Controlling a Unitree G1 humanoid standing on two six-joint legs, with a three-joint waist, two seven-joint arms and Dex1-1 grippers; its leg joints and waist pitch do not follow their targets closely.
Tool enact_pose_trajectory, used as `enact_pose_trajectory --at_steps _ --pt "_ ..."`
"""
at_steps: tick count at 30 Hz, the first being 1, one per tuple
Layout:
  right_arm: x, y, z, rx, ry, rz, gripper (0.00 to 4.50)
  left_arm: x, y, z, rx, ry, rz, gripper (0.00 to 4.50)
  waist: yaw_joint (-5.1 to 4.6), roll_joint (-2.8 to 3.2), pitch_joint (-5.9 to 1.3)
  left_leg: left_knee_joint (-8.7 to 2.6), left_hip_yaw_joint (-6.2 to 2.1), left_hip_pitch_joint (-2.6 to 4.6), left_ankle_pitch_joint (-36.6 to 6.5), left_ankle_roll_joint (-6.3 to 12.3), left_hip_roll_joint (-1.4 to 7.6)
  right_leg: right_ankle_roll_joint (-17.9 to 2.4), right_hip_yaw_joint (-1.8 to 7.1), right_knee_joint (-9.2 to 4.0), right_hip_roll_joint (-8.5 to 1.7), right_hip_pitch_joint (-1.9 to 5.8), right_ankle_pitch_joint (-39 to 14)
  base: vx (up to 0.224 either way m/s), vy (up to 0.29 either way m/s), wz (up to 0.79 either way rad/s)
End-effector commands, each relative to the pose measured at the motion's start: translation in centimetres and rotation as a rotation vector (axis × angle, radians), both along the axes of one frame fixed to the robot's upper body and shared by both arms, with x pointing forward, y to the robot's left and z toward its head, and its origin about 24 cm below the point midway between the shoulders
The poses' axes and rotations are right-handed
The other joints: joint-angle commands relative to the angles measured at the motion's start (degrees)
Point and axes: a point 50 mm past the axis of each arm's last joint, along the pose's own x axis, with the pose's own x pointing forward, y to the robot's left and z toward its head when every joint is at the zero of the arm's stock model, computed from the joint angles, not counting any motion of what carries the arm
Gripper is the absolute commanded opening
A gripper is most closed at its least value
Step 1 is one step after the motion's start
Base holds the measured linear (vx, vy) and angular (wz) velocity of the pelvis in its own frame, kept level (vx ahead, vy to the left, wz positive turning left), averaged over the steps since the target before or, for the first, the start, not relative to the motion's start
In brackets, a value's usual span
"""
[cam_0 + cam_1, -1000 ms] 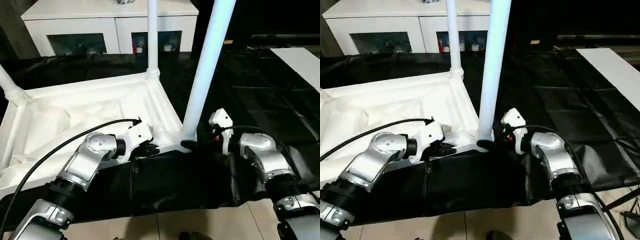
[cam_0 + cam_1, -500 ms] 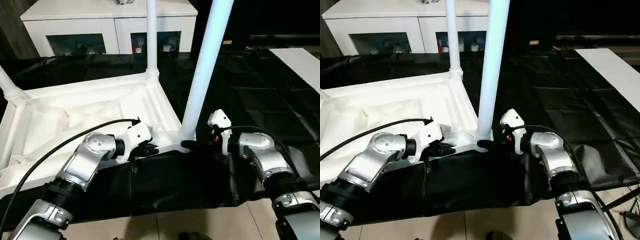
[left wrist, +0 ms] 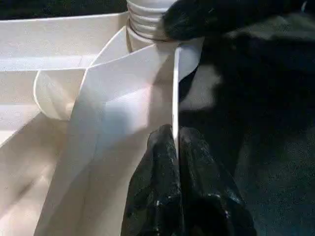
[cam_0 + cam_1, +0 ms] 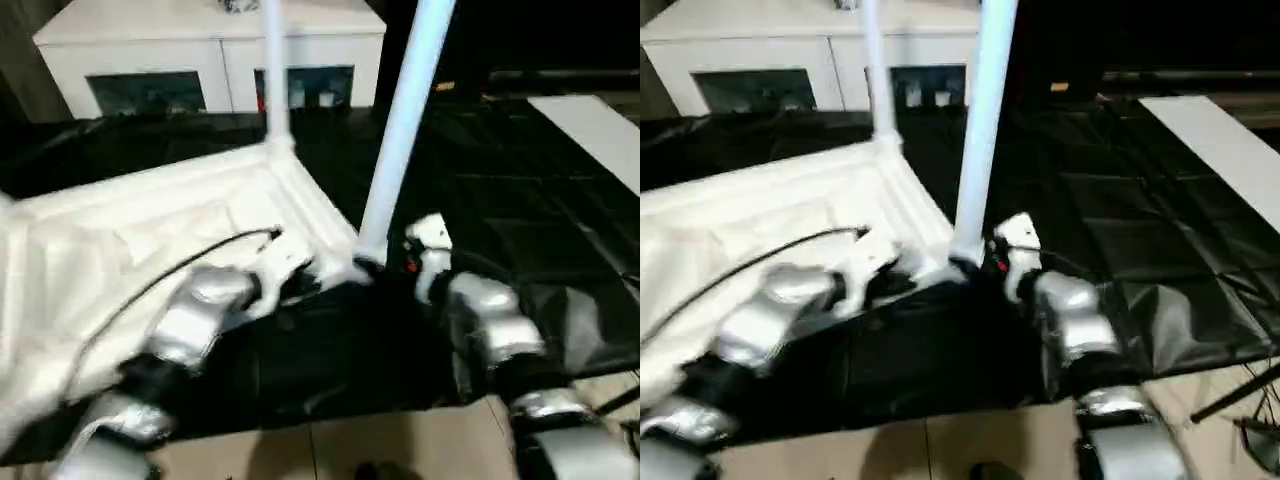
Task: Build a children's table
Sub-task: Rotate leg to tighten
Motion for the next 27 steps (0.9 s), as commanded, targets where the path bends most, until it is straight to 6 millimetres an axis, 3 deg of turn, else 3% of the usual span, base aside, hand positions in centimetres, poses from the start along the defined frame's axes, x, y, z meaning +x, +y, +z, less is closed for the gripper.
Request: enact_pose_trajectory --at_steps 1,5,7,9,10,12,14,15,18,19,21,23,27 --pt "0.3 2.3 0.0 0.013 0.003 -0.059 2.72 0.6 -1.0 -0.3 -0.026 -0.006 0.120 0.00 0.43 -0.78 -4.28 -3.93 0.52 -1.13 -8.07 3.83 0.34 -6.77 1.90 -4.97 -2.34 4.06 -27.57 0.000 0.000 0.00" --pt "0.6 4.9 0.1 0.043 0.028 -0.131 2.72 1.2 -2.7 -0.4 0.006 -0.038 0.176 0.00 0.29 -0.68 -4.33 -3.97 0.44 -1.26 -9.10 4.16 0.20 -6.07 1.68 -5.11 -2.24 4.02 -27.96 0.000 0.000 0.00" --pt "0.5 6.9 0.5 0.051 0.012 -0.086 2.72 1.4 -3.6 -0.3 0.030 -0.063 0.195 0.00 0.35 -0.51 -4.39 -3.96 0.46 -1.21 -9.32 4.41 0.21 -5.88 1.67 -5.24 -2.25 4.00 -27.45 0.000 0.000 0.00" --pt "0.2 7.6 0.8 0.068 -0.005 -0.036 2.72 1.4 -3.8 -0.3 0.033 -0.076 0.183 0.00 0.51 -0.60 -4.50 -4.03 0.43 -1.34 -8.87 5.03 0.31 -6.36 1.76 -5.02 -2.34 4.19 -25.63 0.000 0.000 0.00" --pt "0.2 7.6 1.0 0.080 -0.007 -0.024 3.07 1.3 -3.8 -0.3 0.030 -0.076 0.181 0.00 0.55 -0.69 -4.54 -4.07 0.41 -1.48 -8.42 5.40 0.35 -6.84 1.82 -4.81 -2.33 4.28 -24.30 0.000 0.000 0.00" --pt "0.3 6.8 1.3 0.044 -0.042 -0.041 3.42 1.3 -3.6 -0.1 0.036 -0.104 0.150 0.00 0.63 -0.75 -4.54 -4.06 0.44 -1.47 -8.33 5.70 0.38 -7.17 1.86 -4.75 -2.33 4.25 -23.77 0.000 0.000 0.00" --pt "0.4 5.8 1.5 0.046 -0.039 -0.050 3.50 1.2 -2.7 -0.1 0.041 -0.102 0.144 0.00 0.62 -0.79 -4.47 -4.08 0.38 -1.79 -8.45 5.89 0.31 -6.90 1.84 -4.64 -2.37 4.57 -23.75 0.000 0.000 0.00" --pt "0.4 5.4 1.6 0.048 -0.036 -0.053 3.75 1.1 -2.5 0.0 0.045 -0.109 0.131 0.00 0.35 -0.78 -4.50 -4.18 0.18 -2.03 -8.40 5.94 0.26 -6.41 1.73 -4.61 -2.35 4.86 -24.01 0.000 0.000 0.00" --pt "0.2 4.0 2.1 0.030 -0.050 -0.014 3.84 0.9 -1.4 0.0 0.059 -0.104 0.115 0.00 0.13 -0.56 -4.46 -4.08 0.20 -1.60 -8.86 6.10 0.44 -6.87 1.82 -4.80 -2.43 4.44 -24.36 0.000 0.000 0.00" --pt "0.0 3.1 2.3 0.024 -0.049 0.036 3.84 0.7 -0.8 0.0 0.061 -0.096 0.099 0.00 0.22 -0.31 -4.43 -4.03 0.31 -1.52 -8.73 6.12 0.43 -7.27 1.86 -4.81 -2.39 4.38 -24.07 0.000 0.000 0.00" --pt "-0.6 1.4 2.4 -0.013 -0.049 0.141 3.84 0.3 0.2 0.0 0.071 -0.078 0.062 0.00 0.53 -0.26 -4.52 -4.07 0.24 -1.59 -7.60 6.50 0.73 -8.10 2.02 -4.37 -2.42 4.60 -21.51 0.000 0.000 0.00" --pt "-1.4 -0.1 2.4 -0.058 -0.044 0.250 3.84 -0.1 1.0 0.0 0.081 -0.068 0.001 0.00 0.62 -0.30 -4.53 -3.98 0.42 -1.39 -7.36 7.17 0.90 -9.71 2.15 -4.18 -2.32 4.31 -19.09 0.000 0.000 0.00" --pt "-2.4 -2.0 2.4 -0.111 -0.006 0.377 3.84 -0.9 2.3 0.2 0.076 -0.020 -0.092 0.00 1.04 -0.38 -4.45 -4.03 0.41 -1.43 -8.37 7.04 0.92 -10.39 2.25 -4.07 -2.41 4.59 -19.51 0.000 0.000 0.00"
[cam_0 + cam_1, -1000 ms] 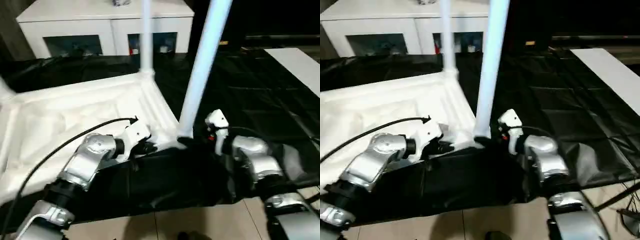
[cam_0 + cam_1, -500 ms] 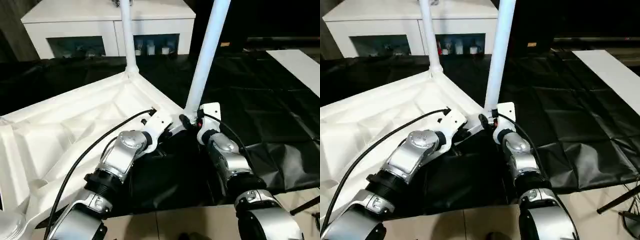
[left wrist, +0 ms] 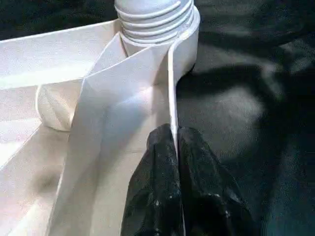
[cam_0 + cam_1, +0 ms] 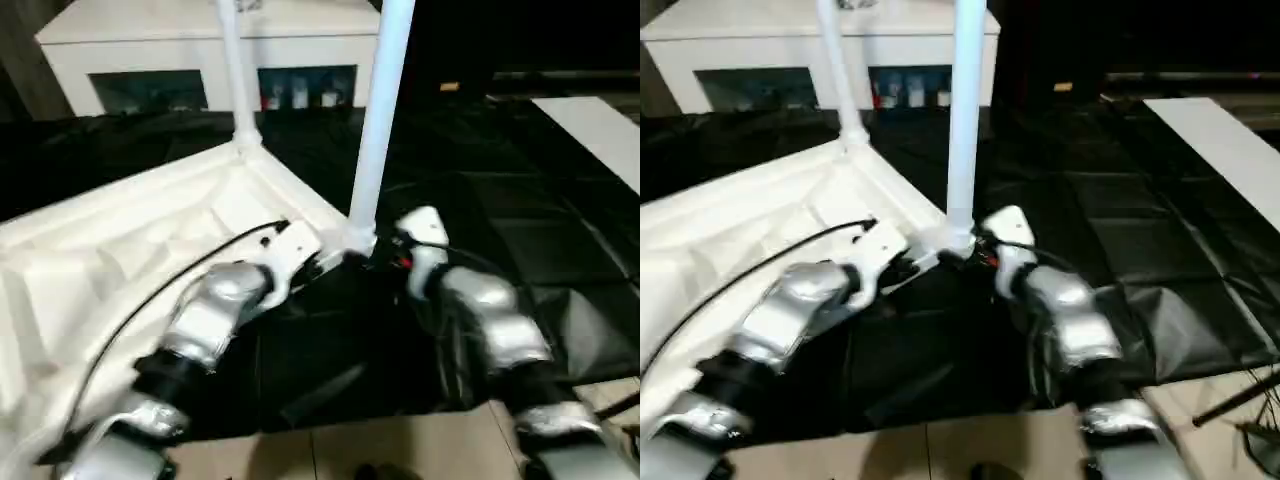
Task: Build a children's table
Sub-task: Rotate leg to tighten
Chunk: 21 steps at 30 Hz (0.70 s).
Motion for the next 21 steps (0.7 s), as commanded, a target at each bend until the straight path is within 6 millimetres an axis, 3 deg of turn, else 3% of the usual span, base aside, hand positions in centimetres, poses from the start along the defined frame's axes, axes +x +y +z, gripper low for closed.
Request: enact_pose_trajectory --at_steps 1,2,4,5,7,10,14,17,21 --pt "-0.4 -0.2 0.3 -0.006 0.018 0.076 3.84 -0.9 0.1 -0.1 0.000 0.041 -0.100 0.00 0.45 -0.56 -4.26 -3.77 0.62 -1.29 -8.45 6.46 0.74 -10.70 2.43 -4.05 -2.50 4.53 -19.72 0.000 0.000 0.00" --pt "-0.4 -0.6 0.5 -0.017 0.020 0.091 3.84 -1.3 0.3 0.1 -0.014 0.060 -0.154 0.00 0.53 -0.79 -4.15 -3.86 0.61 -1.31 -8.81 6.12 0.75 -10.45 2.41 -4.09 -2.53 4.50 -20.95 0.000 0.000 0.00" --pt "-0.5 -0.8 0.6 -0.023 0.021 0.103 3.84 -1.7 0.4 0.1 -0.028 0.086 -0.179 0.00 0.56 -0.64 -4.07 -3.90 0.60 -1.27 -9.17 5.65 0.78 -10.06 2.42 -4.14 -2.59 4.44 -22.20 0.000 0.000 0.00" --pt "-0.3 -0.9 0.8 -0.029 0.012 0.101 3.84 -2.0 0.5 0.2 -0.032 0.095 -0.217 0.00 0.82 -0.52 -4.00 -3.90 0.71 -0.82 -9.77 5.11 0.86 -9.69 2.49 -4.41 -2.59 4.08 -23.53 0.000 0.000 0.00" --pt "0.1 -1.2 1.2 -0.040 -0.006 0.098 3.84 -2.5 0.5 0.3 -0.031 0.123 -0.267 0.00 0.95 -0.70 -4.01 -4.03 0.74 -0.89 -9.66 4.64 0.96 -9.50 2.54 -4.23 -2.61 4.13 -23.71 0.000 0.000 0.00" --pt "0.2 -1.3 1.4 -0.045 -0.001 0.114 3.84 -2.6 0.5 0.4 -0.034 0.127 -0.275 0.00 1.20 -0.51 -3.95 -4.01 1.00 -0.33 -10.49 4.31 1.06 -9.93 2.62 -4.32 -2.37 3.66 -23.10 0.000 0.000 0.00" --pt "0.0 -0.9 1.0 -0.048 0.023 0.156 3.84 -2.8 0.3 0.5 -0.044 0.134 -0.292 0.00 1.49 -0.54 -4.14 -4.09 1.12 -0.78 -9.20 4.11 1.14 -9.80 2.73 -3.89 -2.44 4.13 -21.53 0.000 0.000 0.00" --pt "-0.1 -0.3 0.6 -0.039 0.048 0.186 3.84 -2.8 0.2 0.5 -0.045 0.136 -0.300 0.00 1.68 -0.24 -4.26 -4.03 1.17 -0.79 -7.97 4.22 1.20 -11.01 2.87 -3.50 -2.45 4.13 -18.43 0.000 0.000 0.00" --pt "0.0 0.0 0.4 -0.032 0.056 0.193 3.45 -2.8 0.1 0.6 -0.044 0.135 -0.305 0.00 1.85 -0.36 -4.32 -3.96 1.25 -0.93 -7.32 4.25 1.15 -11.64 2.90 -3.40 -2.50 4.30 -17.40 0.000 0.000 0.00"
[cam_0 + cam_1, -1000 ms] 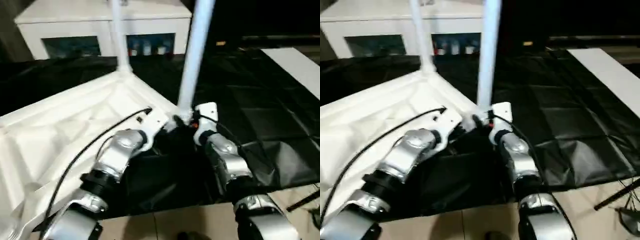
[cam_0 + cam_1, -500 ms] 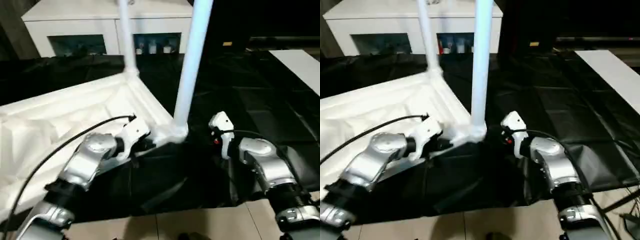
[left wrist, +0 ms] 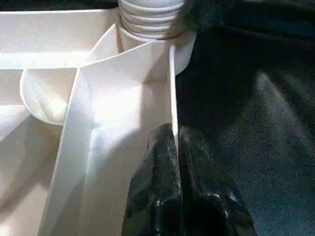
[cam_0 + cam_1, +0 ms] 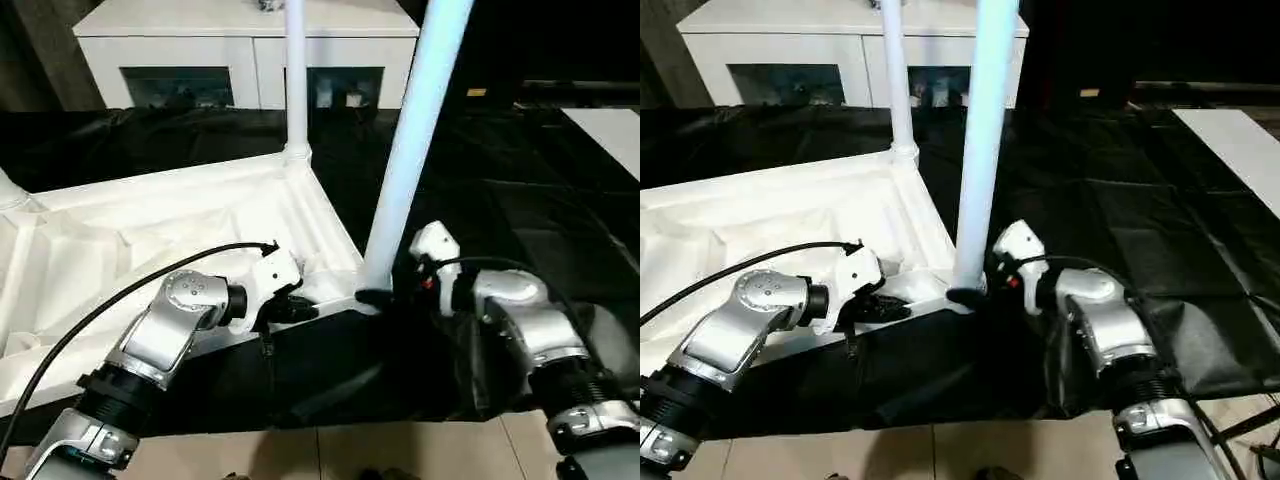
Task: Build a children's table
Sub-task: Rotate leg to tighten
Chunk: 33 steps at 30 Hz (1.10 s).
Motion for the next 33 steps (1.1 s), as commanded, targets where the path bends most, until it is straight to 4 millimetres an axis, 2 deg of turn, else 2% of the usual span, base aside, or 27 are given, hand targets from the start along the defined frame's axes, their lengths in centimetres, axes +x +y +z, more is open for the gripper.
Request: enact_pose_trajectory --at_steps 1,3,4,6,8,17,19,20,21,22,23,24,25,27,28,29,30,31,32,33 --pt "0.4 0.1 0.5 -0.001 -0.022 0.011 3.39 -0.2 -0.8 0.5 -0.007 -0.007 -0.058 0.00 -0.01 -0.20 -4.29 -4.05 0.40 -0.76 -7.31 4.75 0.72 -11.63 2.55 -3.52 -2.45 4.31 -17.26 0.000 0.000 0.00" --pt "0.5 0.2 0.6 0.001 -0.020 0.015 3.30 -0.2 -0.9 0.5 -0.007 -0.008 -0.059 0.00 -0.01 -0.13 -4.31 -4.05 0.39 -0.75 -7.34 4.64 0.71 -11.59 2.54 -3.49 -2.44 4.34 -17.19 0.000 0.000 0.00" --pt "0.6 0.3 0.6 0.003 -0.018 0.018 3.08 -0.1 -0.9 0.5 -0.006 -0.008 -0.060 0.00 -0.02 -0.16 -4.35 -4.02 0.39 -0.77 -7.27 4.60 0.69 -11.61 2.55 -3.46 -2.44 4.38 -17.05 0.000 0.000 0.00" --pt "0.6 0.3 0.6 0.006 -0.015 0.020 3.08 -0.1 -0.8 0.6 -0.005 -0.009 -0.060 0.00 -0.01 -0.16 -4.33 -4.03 0.41 -0.74 -7.50 4.54 0.69 -11.65 2.54 -3.53 -2.44 4.37 -17.31 0.000 0.000 0.00" --pt "0.7 0.3 0.7 0.006 -0.018 0.019 2.79 -0.1 -0.8 0.6 -0.005 -0.008 -0.062 0.00 0.00 -0.15 -4.30 -4.05 0.39 -0.75 -7.49 4.50 0.72 -11.59 2.55 -3.49 -2.42 4.37 -17.21 0.000 0.000 0.00" --pt "0.2 -0.1 -0.4 -0.049 0.006 0.049 2.65 -0.3 -0.3 0.2 0.016 0.007 -0.058 0.00 0.10 -0.24 -4.30 -4.01 0.42 -0.79 -7.48 4.61 0.70 -11.68 2.54 -3.49 -2.45 4.37 -17.23 0.000 0.000 0.00" --pt "0.7 -0.1 -0.9 -0.072 -0.019 -0.050 2.64 0.1 -0.4 0.0 0.020 -0.008 -0.005 0.00 0.06 -0.22 -4.26 -4.04 0.38 -0.80 -7.64 4.25 0.67 -11.48 2.51 -3.53 -2.48 4.39 -18.00 0.000 0.000 0.00" --pt "1.1 -0.1 -1.1 -0.068 -0.030 -0.132 2.64 0.6 -0.6 -0.1 0.021 -0.023 0.055 0.00 0.04 0.03 -4.15 -4.08 0.39 -0.75 -8.10 4.08 0.70 -11.31 2.52 -3.65 -2.47 4.27 -18.64 0.000 0.000 0.00" --pt "1.1 -0.1 -1.1 -0.068 -0.030 -0.132 2.64 0.6 -0.6 -0.1 0.021 -0.023 0.055 0.00 -0.19 -0.10 -3.95 -4.17 0.40 -0.71 -9.54 3.42 0.48 -10.27 2.33 -4.10 -2.33 4.22 -21.39 0.000 0.000 0.00" --pt "1.6 0.1 -1.3 -0.053 -0.040 -0.234 2.64 1.1 -0.8 -0.2 0.024 -0.043 0.116 0.00 -0.26 -0.15 -4.06 -4.14 0.37 -0.55 -10.43 2.88 0.47 -9.25 2.29 -4.27 -2.36 4.24 -23.48 0.000 0.000 0.00" --pt "2.1 0.4 -1.5 -0.029 -0.035 -0.353 2.64 1.8 -1.3 -0.2 0.014 -0.061 0.195 0.00 -0.28 -0.05 -3.91 -4.17 0.41 -0.44 -10.92 2.75 0.35 -8.74 2.29 -4.60 -2.34 4.00 -24.72 0.000 0.000 0.00" --pt "2.4 0.6 -1.7 -0.015 -0.028 -0.432 2.64 2.3 -1.6 -0.3 0.007 -0.071 0.246 0.00 -0.67 -0.21 -3.61 -4.14 0.46 -0.41 -11.76 1.92 0.07 -7.31 2.08 -5.17 -2.14 3.87 -27.71 0.000 0.000 0.00" --pt "2.4 0.6 -1.7 -0.014 -0.027 -0.436 2.64 2.3 -1.7 -0.3 0.006 -0.072 0.248 0.00 -0.71 -0.25 -3.98 -4.18 0.14 -0.34 -12.31 1.50 0.05 -5.98 1.79 -5.27 -2.30 4.12 -29.75 0.000 0.000 0.00" --pt "2.7 1.3 -2.0 0.006 -0.010 -0.569 2.64 3.1 -2.6 -0.2 -0.014 -0.079 0.326 0.00 -0.80 -0.25 -4.05 -4.15 0.13 -0.51 -12.31 2.04 0.10 -5.43 1.81 -5.37 -2.40 4.04 -29.57 0.000 0.000 0.00" --pt "2.8 1.3 -2.1 0.008 -0.008 -0.584 2.64 3.1 -2.7 -0.2 -0.016 -0.079 0.334 0.00 -1.01 -0.14 -3.96 -4.15 0.25 -0.50 -12.26 2.21 0.02 -5.39 1.89 -5.49 -2.22 3.74 -29.17 0.000 0.000 0.00" --pt "3.0 2.0 -2.4 0.017 0.012 -0.689 2.64 3.8 -3.4 -0.1 -0.016 -0.101 0.397 0.00 -1.03 -0.10 -4.14 -4.07 0.16 -0.43 -12.33 2.21 -0.11 -5.26 1.70 -5.41 -2.21 3.89 -29.17 0.000 0.000 0.00" --pt "3.0 2.0 -2.4 0.017 0.012 -0.690 2.64 3.8 -3.4 -0.1 -0.016 -0.101 0.397 0.00 -1.33 -0.22 -4.00 -4.02 0.40 -0.65 -12.20 2.54 -0.21 -5.18 1.78 -5.72 -2.10 3.72 -29.34 0.000 0.000 0.00" --pt "3.3 3.5 -2.9 0.032 0.059 -0.856 2.63 4.8 -4.9 0.0 -0.017 -0.125 0.485 0.00 -1.13 0.18 -4.08 -3.98 0.20 -0.42 -12.29 2.20 -0.22 -5.18 1.69 -5.59 -2.29 3.64 -29.56 0.000 0.000 0.00" --pt "3.4 4.3 -2.9 0.038 0.070 -0.895 2.63 5.0 -5.3 0.0 -0.010 -0.142 0.500 0.00 -1.38 0.13 -4.25 -3.82 0.27 0.03 -12.87 1.46 -0.43 -4.53 1.52 -5.88 -2.02 3.31 -30.27 0.000 0.000 0.00" --pt "3.5 4.6 -2.9 0.039 0.071 -0.898 2.63 5.1 -5.5 0.0 -0.010 -0.145 0.502 0.00 -1.26 0.12 -4.37 -3.99 0.18 0.02 -12.71 1.41 -0.41 -4.63 1.51 -5.67 -2.04 3.46 -29.23 0.000 0.000 0.00"
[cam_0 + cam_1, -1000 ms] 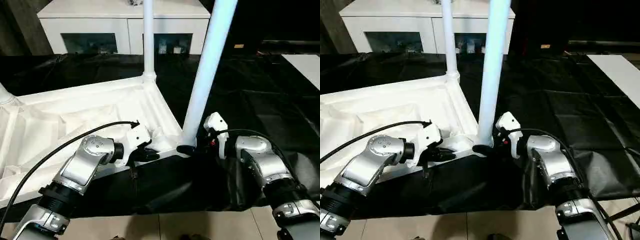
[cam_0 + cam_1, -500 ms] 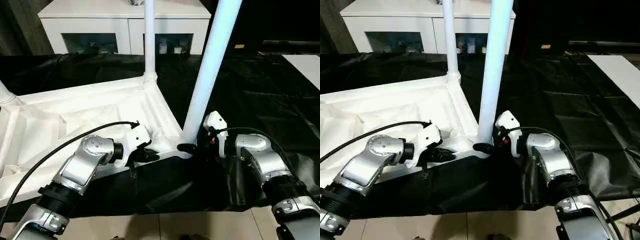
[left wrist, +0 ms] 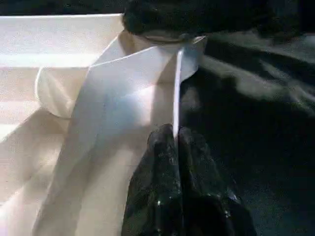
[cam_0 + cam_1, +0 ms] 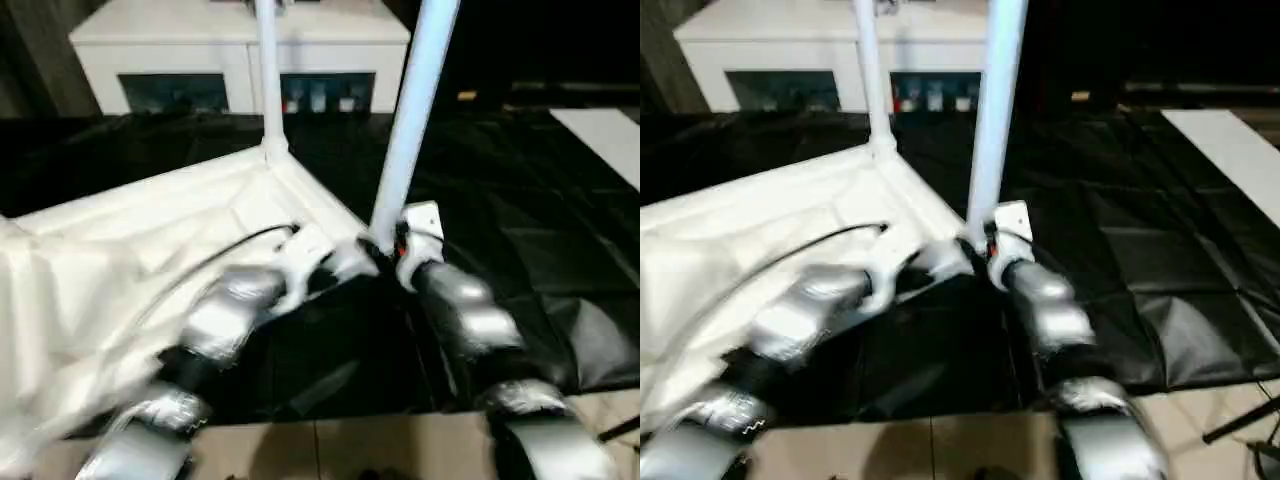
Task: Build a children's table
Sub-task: Rotate leg to tighten
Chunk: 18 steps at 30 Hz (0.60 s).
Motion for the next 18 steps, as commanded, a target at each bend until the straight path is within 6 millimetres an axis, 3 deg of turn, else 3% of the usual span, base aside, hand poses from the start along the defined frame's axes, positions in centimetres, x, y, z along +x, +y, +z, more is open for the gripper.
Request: enact_pose_trajectory --at_steps 1,3,7,8,10,12,13,14,15,18 --pt "-0.7 0.9 -1.8 0.000 0.090 -0.055 2.63 1.2 0.4 0.6 0.014 -0.074 0.129 0.00 -0.19 0.09 -4.17 -4.29 0.20 -0.52 -12.51 2.01 -0.14 -5.16 1.57 -5.29 -2.03 3.46 -26.71 0.000 0.000 0.00" --pt "-0.7 2.3 -1.8 0.016 0.078 -0.026 2.63 1.3 -0.1 0.6 0.024 -0.095 0.132 0.00 -0.23 -0.08 -4.31 -4.31 0.19 -1.05 -11.74 2.70 -0.05 -5.69 1.63 -4.86 -2.11 3.78 -24.22 0.000 0.000 0.00" --pt "-0.6 3.7 -0.8 0.032 0.004 0.077 2.63 1.3 -0.3 0.6 0.024 -0.108 0.121 0.00 0.06 -0.19 -4.43 -4.16 0.49 -1.05 -10.38 4.25 -0.01 -7.77 1.91 -4.40 -2.27 3.75 -21.14 0.000 0.000 0.00" --pt "-0.6 3.8 -0.7 0.029 -0.006 0.088 3.19 1.3 -0.3 0.6 0.023 -0.108 0.120 0.00 0.04 -0.16 -4.42 -4.14 0.50 -1.12 -10.47 4.35 0.00 -7.93 1.91 -4.35 -2.25 3.82 -21.13 0.000 0.000 0.00" --pt "-0.3 3.4 0.5 0.033 -0.082 0.113 3.33 1.2 0.1 0.7 0.021 -0.115 0.107 0.00 0.15 -0.31 -4.40 -4.14 0.53 -1.26 -10.09 4.82 -0.02 -7.92 1.90 -4.33 -2.28 3.98 -21.40 0.000 0.000 0.00" --pt "0.0 2.5 1.1 0.013 -0.113 0.102 3.39 1.1 0.4 0.8 0.015 -0.116 0.091 0.00 -0.21 -0.31 -4.36 -4.32 0.22 -1.99 -10.05 4.87 -0.02 -7.08 1.76 -4.20 -2.37 4.56 -22.16 0.000 0.000 0.00" --pt "0.1 2.2 1.3 0.012 -0.116 0.113 3.39 1.0 0.6 0.8 0.014 -0.116 0.073 0.00 -0.38 -0.28 -4.43 -4.30 0.09 -1.99 -9.77 4.78 0.01 -6.58 1.69 -4.21 -2.44 4.59 -22.49 0.000 0.000 0.00" --pt "0.1 1.8 1.4 0.022 -0.115 0.131 3.69 0.9 0.7 0.7 0.011 -0.113 0.050 0.00 -0.48 -0.30 -4.46 -4.26 0.18 -1.76 -9.61 4.85 0.07 -6.78 1.75 -4.30 -2.44 4.39 -22.36 0.000 0.000 0.00" --pt "0.0 1.2 1.7 0.024 -0.118 0.208 3.69 0.6 1.0 0.6 0.007 -0.104 0.021 0.00 -0.50 -0.46 -4.40 -4.15 0.34 -1.44 -9.84 5.11 0.06 -7.31 1.82 -4.40 -2.33 4.08 -22.13 0.000 0.000 0.00" --pt "-0.4 0.2 1.9 0.013 -0.122 0.328 3.69 0.3 1.6 0.4 0.006 -0.092 -0.019 0.00 -0.17 -0.19 -4.41 -4.13 0.38 -1.37 -8.93 6.45 0.35 -9.21 1.96 -4.08 -2.28 4.19 -18.91 0.000 0.000 0.00"
